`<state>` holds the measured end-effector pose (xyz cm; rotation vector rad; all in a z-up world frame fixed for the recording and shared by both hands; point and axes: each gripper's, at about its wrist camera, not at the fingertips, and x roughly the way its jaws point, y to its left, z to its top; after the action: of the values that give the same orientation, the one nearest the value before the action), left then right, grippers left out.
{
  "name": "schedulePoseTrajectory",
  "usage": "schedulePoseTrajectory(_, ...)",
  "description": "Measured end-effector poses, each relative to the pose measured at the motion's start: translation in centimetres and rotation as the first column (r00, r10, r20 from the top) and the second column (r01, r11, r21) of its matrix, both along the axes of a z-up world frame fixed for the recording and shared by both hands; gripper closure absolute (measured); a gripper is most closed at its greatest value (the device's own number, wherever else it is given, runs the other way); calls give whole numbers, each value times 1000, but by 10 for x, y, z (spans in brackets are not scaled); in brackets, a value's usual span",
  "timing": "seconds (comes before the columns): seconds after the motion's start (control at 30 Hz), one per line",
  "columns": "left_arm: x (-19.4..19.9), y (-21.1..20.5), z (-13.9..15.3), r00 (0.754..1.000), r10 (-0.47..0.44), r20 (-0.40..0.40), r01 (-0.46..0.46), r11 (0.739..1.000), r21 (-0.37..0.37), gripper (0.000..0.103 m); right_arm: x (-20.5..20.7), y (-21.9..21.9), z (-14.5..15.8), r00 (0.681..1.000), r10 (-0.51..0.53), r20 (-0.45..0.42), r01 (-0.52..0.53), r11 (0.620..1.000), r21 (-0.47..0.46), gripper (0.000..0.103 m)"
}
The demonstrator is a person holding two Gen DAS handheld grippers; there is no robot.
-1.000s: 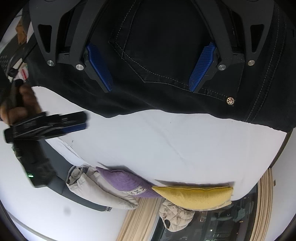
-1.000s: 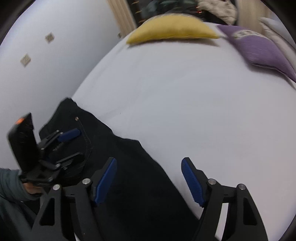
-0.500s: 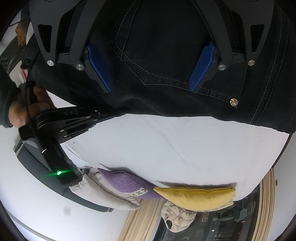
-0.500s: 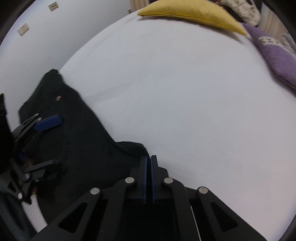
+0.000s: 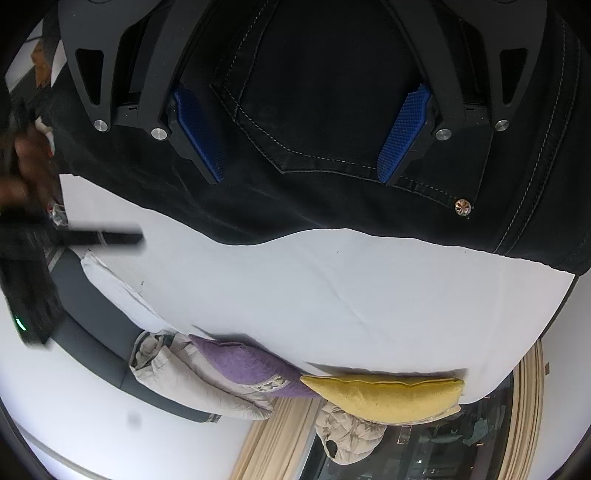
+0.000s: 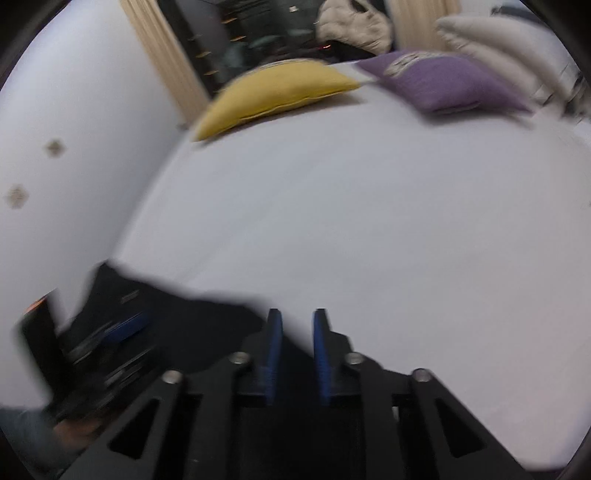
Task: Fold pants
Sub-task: 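Fold the leg end with the right tool toward the left tool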
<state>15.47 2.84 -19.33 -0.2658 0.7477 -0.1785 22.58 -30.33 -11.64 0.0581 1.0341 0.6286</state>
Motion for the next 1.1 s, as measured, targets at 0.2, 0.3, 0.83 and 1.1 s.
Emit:
schedulePoseTrajectory(0.2,2,-2,0,1000,5,-11,-5,1000,13,19,-43,-119,-59,953,-279,-119,280,960,-10,103)
schedulePoseTrajectory(0.3,4,-6,1,1000,9,-22,-8,999,35,19,-86,-201,-56,858,-507,-86,501,861,-85,98)
schedulePoseTrajectory(0.83,-21,-31,19,999,-4,-33,9,989,145,18,-208,-341,-44,599,-801,15,786,584,-204,43)
schedulePoseTrajectory(1.1,-29,-49,20,997,-55,-62,66,980,190,18,-192,-264,-35,867,-496,-48,496,850,178,32)
